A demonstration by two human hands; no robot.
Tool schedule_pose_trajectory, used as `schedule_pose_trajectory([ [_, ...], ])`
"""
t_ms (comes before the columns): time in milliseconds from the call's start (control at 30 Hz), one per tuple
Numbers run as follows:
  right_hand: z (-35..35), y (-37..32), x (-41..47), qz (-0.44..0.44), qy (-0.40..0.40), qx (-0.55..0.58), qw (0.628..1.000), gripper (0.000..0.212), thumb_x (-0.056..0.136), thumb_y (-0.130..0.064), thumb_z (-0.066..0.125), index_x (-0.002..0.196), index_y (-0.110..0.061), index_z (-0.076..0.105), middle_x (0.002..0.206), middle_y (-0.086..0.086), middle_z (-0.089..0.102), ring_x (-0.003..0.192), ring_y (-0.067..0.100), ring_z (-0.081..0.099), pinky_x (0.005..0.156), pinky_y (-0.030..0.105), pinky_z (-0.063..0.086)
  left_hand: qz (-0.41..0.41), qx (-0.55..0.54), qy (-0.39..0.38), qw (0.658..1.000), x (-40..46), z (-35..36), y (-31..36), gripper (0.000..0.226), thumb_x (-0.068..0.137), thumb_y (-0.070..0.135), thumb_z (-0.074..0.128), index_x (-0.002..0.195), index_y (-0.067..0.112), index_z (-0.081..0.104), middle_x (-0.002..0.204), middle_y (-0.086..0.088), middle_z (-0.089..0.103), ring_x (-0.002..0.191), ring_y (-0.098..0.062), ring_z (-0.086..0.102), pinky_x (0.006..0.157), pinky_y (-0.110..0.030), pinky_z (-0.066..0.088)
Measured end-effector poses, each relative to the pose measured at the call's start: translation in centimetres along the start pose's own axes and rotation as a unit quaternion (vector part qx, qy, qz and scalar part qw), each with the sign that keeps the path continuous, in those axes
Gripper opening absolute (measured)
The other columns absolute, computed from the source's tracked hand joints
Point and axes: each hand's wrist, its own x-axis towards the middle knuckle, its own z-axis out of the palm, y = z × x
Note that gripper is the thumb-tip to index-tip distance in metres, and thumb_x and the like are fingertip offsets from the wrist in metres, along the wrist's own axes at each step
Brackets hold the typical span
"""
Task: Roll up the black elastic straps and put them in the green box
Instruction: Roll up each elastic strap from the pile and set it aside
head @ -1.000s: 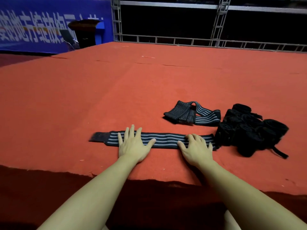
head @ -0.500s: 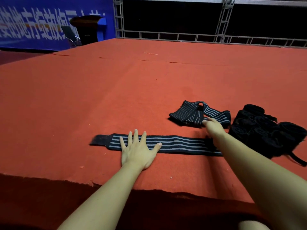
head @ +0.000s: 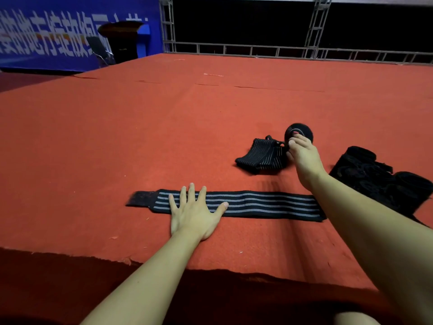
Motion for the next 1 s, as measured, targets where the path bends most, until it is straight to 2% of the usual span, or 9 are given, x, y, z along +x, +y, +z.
schedule_pose_trajectory([
  [67, -0.3, 0.4, 0.1, 0.027, -0.003, 0.004, 1.000, 0.031, 0.102, -0.014, 0.052, 0.126, -0.004, 0.068, 0.135, 0.017, 0.063, 0.128, 0.026, 0.059, 0.114, 0.044, 0.044, 0.001, 0.000, -0.003, 1.000, 0.0, 0.0, 0.1, 0.097, 0.086, 0.090, 0.011, 0.164, 0.031, 0.014, 0.173, -0.004, 0.003, 0.159, -0.025, -0.004, 0.124, -0.059, -0.007],
  [167, 0.1, 0.6, -0.3, 0.072, -0.027, -0.009, 0.997, 0.022, 0.106, -0.027, 0.050, 0.098, -0.026, 0.071, 0.110, 0.000, 0.066, 0.093, 0.009, 0.063, 0.082, 0.025, 0.050, -0.001, 0.000, -0.003, 1.000, 0.0, -0.1, 0.1, 0.098, 0.086, 0.090, 0.011, 0.164, 0.031, 0.014, 0.173, -0.004, 0.003, 0.159, -0.025, -0.004, 0.124, -0.060, -0.007],
  [333, -0.4, 2.1, -0.5, 0.186, -0.046, -0.015, 0.981, 0.043, 0.106, -0.055, 0.042, 0.118, -0.019, 0.062, 0.118, 0.000, 0.067, 0.102, 0.018, 0.062, 0.089, 0.033, 0.044, 0.000, 0.000, -0.006, 1.000, -0.2, -0.2, 0.0, 0.097, 0.086, 0.089, 0.011, 0.164, 0.031, 0.013, 0.173, -0.004, 0.003, 0.159, -0.025, -0.004, 0.124, -0.060, -0.006],
  [400, -0.6, 2.8, -0.3, 0.203, -0.028, 0.010, 0.979, 0.050, 0.104, -0.059, 0.042, 0.113, -0.016, 0.065, 0.122, 0.006, 0.069, 0.098, 0.021, 0.065, 0.079, 0.033, 0.048, -0.001, -0.001, -0.006, 1.000, -0.2, -0.1, 0.1, 0.097, 0.087, 0.089, 0.011, 0.164, 0.031, 0.013, 0.173, -0.004, 0.003, 0.159, -0.026, -0.004, 0.124, -0.060, -0.006],
  [500, 0.2, 2.6, -0.4, 0.177, -0.011, 0.030, 0.984, 0.050, 0.107, -0.054, 0.038, 0.121, -0.014, 0.065, 0.097, 0.005, 0.066, 0.077, 0.016, 0.057, 0.066, 0.029, 0.041, 0.000, 0.003, -0.008, 1.000, -0.2, -0.2, 0.1, 0.097, 0.086, 0.089, 0.011, 0.164, 0.031, 0.013, 0.173, -0.004, 0.003, 0.159, -0.026, -0.005, 0.124, -0.060, -0.007],
  [533, 0.6, 2.2, -0.4, 0.164, -0.020, 0.030, 0.986, 0.054, 0.107, -0.056, 0.036, 0.129, -0.015, 0.064, 0.095, 0.005, 0.063, 0.076, 0.016, 0.054, 0.068, 0.029, 0.040, -0.001, 0.002, -0.009, 1.000, -0.2, -0.2, 0.1, 0.097, 0.086, 0.089, 0.011, 0.164, 0.031, 0.013, 0.173, -0.004, 0.003, 0.159, -0.026, -0.005, 0.124, -0.060, -0.007],
  [667, 2.3, -0.2, -0.5, 0.125, -0.071, 0.049, 0.988, 0.059, 0.106, -0.060, 0.034, 0.137, -0.018, 0.062, 0.144, 0.002, 0.053, 0.122, 0.027, 0.054, 0.103, 0.035, 0.043, 0.000, -0.002, -0.005, 1.000, -0.2, -0.2, 0.0, 0.097, 0.086, 0.089, 0.011, 0.163, 0.031, 0.015, 0.173, -0.005, 0.004, 0.159, -0.026, -0.003, 0.124, -0.060, -0.006],
  [833, 4.0, -3.2, -0.4, 0.061, -0.080, 0.129, 0.987, 0.053, 0.104, -0.059, 0.040, 0.112, -0.020, 0.075, 0.127, -0.001, 0.071, 0.115, 0.032, 0.069, 0.112, 0.043, 0.044, 0.002, -0.008, -0.004, 1.000, -0.2, -0.2, -0.1, 0.098, 0.086, 0.089, 0.011, 0.164, 0.030, 0.015, 0.172, -0.005, 0.004, 0.159, -0.026, -0.004, 0.124, -0.060, -0.007],
  [1000, 5.4, -7.0, -1.3, 0.017, -0.112, 0.200, 0.973, 0.059, 0.104, -0.060, 0.039, 0.137, -0.017, 0.063, 0.142, -0.008, 0.062, 0.120, 0.027, 0.066, 0.112, 0.041, 0.040, 0.006, -0.032, 0.011, 0.999, -0.3, -0.2, -0.2, 0.096, 0.086, 0.089, 0.015, 0.163, 0.032, 0.018, 0.172, -0.003, 0.010, 0.159, -0.025, 0.001, 0.125, -0.059, -0.005],
])
